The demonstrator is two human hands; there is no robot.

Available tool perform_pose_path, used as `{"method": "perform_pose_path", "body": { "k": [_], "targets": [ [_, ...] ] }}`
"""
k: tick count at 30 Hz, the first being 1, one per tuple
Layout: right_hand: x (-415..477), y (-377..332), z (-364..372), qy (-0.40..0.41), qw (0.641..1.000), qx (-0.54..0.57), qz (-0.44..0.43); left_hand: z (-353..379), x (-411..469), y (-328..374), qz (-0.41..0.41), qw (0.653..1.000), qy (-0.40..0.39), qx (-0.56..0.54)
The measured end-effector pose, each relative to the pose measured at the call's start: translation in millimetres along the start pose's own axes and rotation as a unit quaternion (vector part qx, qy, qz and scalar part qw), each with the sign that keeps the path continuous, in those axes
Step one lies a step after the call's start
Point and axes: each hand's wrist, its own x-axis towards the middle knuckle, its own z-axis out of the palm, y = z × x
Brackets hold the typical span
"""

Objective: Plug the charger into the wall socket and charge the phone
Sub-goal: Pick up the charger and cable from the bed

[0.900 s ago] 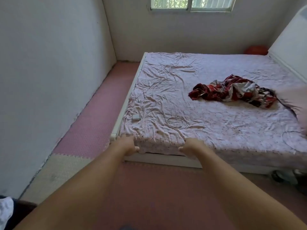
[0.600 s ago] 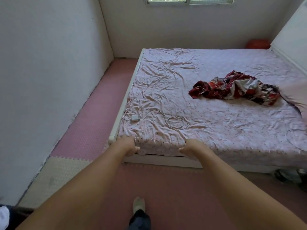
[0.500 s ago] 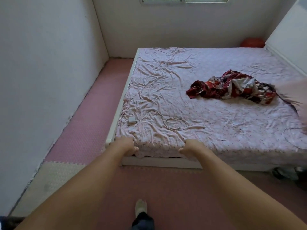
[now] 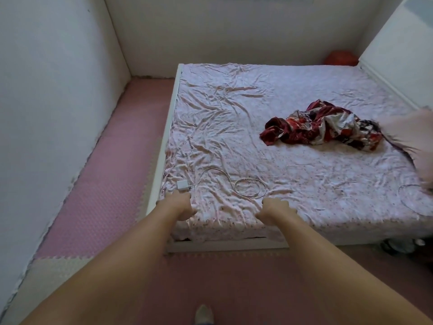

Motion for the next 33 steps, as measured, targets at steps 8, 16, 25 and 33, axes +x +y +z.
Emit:
{"method": "perform_pose_path", "body": {
  "k": [8, 16, 25, 33],
  "targets": [
    [29.9, -31.2, -9.4, -0.019, 1.0, 0.0, 0.01, -19.1, 34.3, -19.3, 0.0, 1.0, -0.014, -0.022],
    [82.2, -39.1, -32.0, -0.044, 0.999, -0.008, 0.006, -44.1, 72.7, -11.4, -0.019, 0.999, -0.029, -0.039],
    [162.0, -28.2, -78.5, -0.042, 0.998, -0.019, -0.046, -81.5, 132.3, 16.8, -0.042, 0.997, -0.031, -0.055],
    [222.9, -17.1, -85.3, -0.071, 0.995, -0.035, -0.063, -79.6, 169.6, 38.5, -0.069, 0.993, -0.045, -0.089]
  ]
}}
